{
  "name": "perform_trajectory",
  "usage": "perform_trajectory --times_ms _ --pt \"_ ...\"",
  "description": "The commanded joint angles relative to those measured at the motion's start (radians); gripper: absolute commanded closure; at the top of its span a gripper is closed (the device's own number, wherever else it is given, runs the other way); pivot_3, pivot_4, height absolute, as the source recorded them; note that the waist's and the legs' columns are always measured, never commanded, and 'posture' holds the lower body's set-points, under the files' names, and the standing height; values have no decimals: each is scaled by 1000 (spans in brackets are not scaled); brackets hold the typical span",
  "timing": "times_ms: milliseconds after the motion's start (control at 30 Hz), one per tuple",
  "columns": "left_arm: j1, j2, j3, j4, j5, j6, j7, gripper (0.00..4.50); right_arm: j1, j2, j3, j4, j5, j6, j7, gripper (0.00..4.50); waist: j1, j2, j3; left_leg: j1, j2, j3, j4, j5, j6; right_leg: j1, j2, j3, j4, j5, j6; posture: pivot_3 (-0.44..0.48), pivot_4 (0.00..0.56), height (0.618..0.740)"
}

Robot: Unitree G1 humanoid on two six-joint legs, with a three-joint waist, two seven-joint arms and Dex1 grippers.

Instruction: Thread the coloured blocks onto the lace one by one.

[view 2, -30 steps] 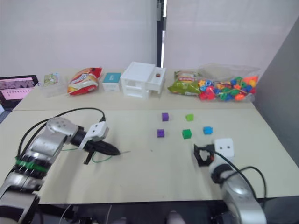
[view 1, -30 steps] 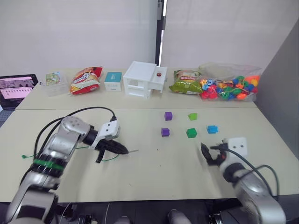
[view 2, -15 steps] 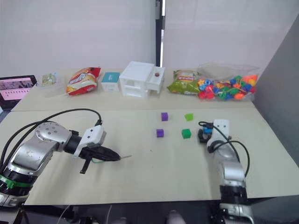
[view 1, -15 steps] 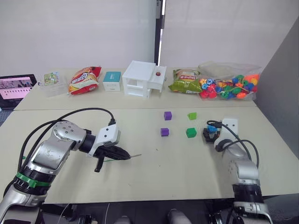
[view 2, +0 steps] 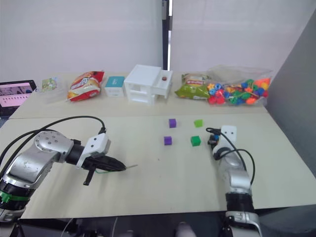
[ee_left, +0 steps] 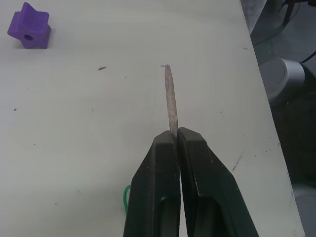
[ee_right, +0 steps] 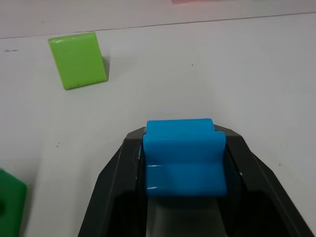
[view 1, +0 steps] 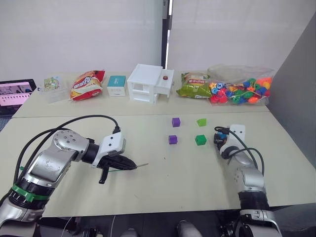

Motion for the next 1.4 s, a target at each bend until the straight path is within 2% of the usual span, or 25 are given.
perform_trajectory --times_ms 33,67,200,333,400,467,533,933,1033,1200,1267,1400 --pt "-20 9 3 7 -5 -16 3 4500 59 28 -11 -298 33 93 -49 3285 0 0 0 -3 0 0 0 0 0 -4 0 0 2 0 0 0 150 740" --pt "-22 8 1 12 -5 -20 3 4500 74 36 -8 -358 38 124 -60 3285 0 0 0 -4 0 0 0 0 0 -5 0 0 3 0 0 0 150 740" --pt "-44 3 -13 51 2 -39 -4 4500 157 126 130 -848 116 453 -146 3285 -4 2 1 -4 0 -1 1 0 0 -6 1 0 5 0 0 0 150 740" --pt "-62 0 -26 77 3 -51 -8 4500 186 190 191 -1023 142 649 -196 3285 -2 2 1 -3 1 -1 1 0 0 -6 2 0 7 -1 -2 0 150 740" --pt "-79 -7 -39 92 8 -53 -11 4500 236 238 274 -1096 158 748 -229 3285 8 1 1 -3 0 -2 1 0 0 -5 1 -1 6 -1 -2 0 150 740" --pt "-89 -6 -52 96 6 -52 -27 4500 318 279 395 -1077 142 781 -258 3285 11 1 1 -3 0 -2 1 0 0 -5 1 -2 5 -1 -2 0 150 740" --pt "-96 1 -60 95 6 -49 -35 4500 377 320 444 -1031 132 779 -269 3285 7 1 1 -3 0 -2 1 0 0 -5 1 -2 5 -1 -2 0 150 740" --pt "-102 68 -50 85 -7 -36 -80 4500 447 299 559 -864 52 610 -226 3285 -3 1 1 -2 1 -1 0 0 0 -5 2 -2 3 -2 -2 0 150 740" --pt "-100 74 -46 85 -7 -33 -76 4500 452 272 535 -880 34 566 -206 1806 -3 1 1 -2 1 -1 0 0 0 -5 2 -2 3 -2 -2 0 150 740" --pt "-70 73 -33 62 -16 -24 -54 4500 414 155 457 -1020 100 627 -83 192 -1 1 1 -3 1 -1 0 0 0 -5 1 -2 3 -2 -2 0 150 740" --pt "-57 69 -27 49 -22 -19 -40 4500 384 87 396 -1067 161 667 2 65 0 1 1 -3 1 -1 1 0 0 -5 1 -2 2 -2 -2 0 150 740" --pt "-17 57 -16 11 -32 -16 -4 4500 242 -159 228 -1033 372 684 331 65 -2 0 2 -3 1 -1 1 0 0 -4 1 -2 1 -2 -2 0 150 740"
